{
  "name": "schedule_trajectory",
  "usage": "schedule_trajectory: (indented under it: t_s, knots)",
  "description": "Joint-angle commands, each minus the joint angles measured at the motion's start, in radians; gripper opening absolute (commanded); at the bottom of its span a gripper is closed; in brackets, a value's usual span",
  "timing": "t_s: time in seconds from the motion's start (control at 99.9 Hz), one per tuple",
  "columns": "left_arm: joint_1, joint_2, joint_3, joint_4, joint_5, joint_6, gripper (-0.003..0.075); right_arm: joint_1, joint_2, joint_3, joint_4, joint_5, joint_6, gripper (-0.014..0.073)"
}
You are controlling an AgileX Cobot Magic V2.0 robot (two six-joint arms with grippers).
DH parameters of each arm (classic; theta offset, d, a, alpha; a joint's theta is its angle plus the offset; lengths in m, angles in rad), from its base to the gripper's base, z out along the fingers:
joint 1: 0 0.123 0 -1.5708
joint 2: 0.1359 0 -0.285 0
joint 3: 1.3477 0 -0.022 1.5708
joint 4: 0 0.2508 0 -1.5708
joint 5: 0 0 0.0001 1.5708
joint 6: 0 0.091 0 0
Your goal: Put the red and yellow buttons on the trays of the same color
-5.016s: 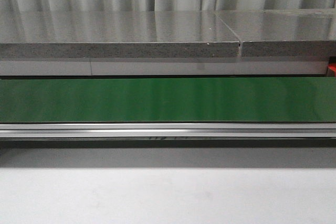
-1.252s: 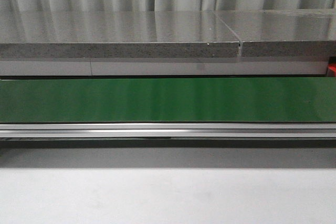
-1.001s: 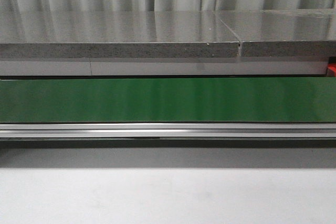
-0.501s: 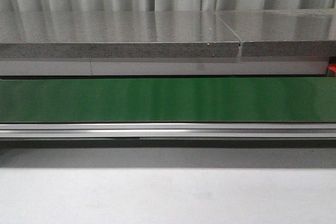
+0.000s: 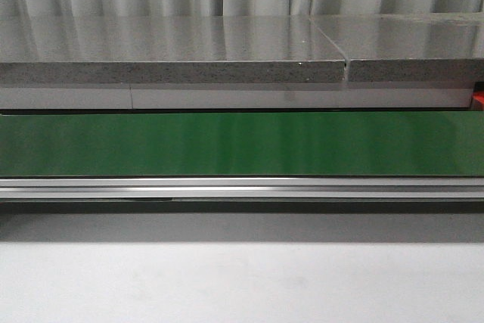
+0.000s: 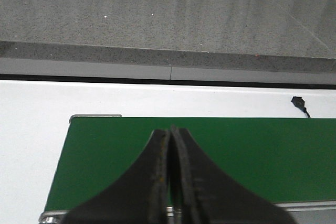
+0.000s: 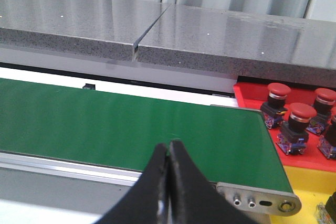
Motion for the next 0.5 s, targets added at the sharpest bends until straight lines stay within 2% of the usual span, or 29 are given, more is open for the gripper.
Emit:
schedule_trajectory:
  t_s: [0.0,0.38,0.491]
  knots:
    - [0.002,0.004,-0.026,-0.007,-0.074,-0.008,-0.0019,0.0,-0.016,-0.01,-0.016,-0.082,0.006,-0.0068]
    - [0.002,0.004,-0.026,-0.007,-0.074,-0.008,-0.0019,0.0,-0.016,-0.01,-0.016,-0.082,0.006,-0.0068]
    - [0.0,-0.022,0.006,0.002,-0.153,-0.008,-0.0019,0.0,-0.016,-0.01,-0.016,-0.082,0.006,-0.0068]
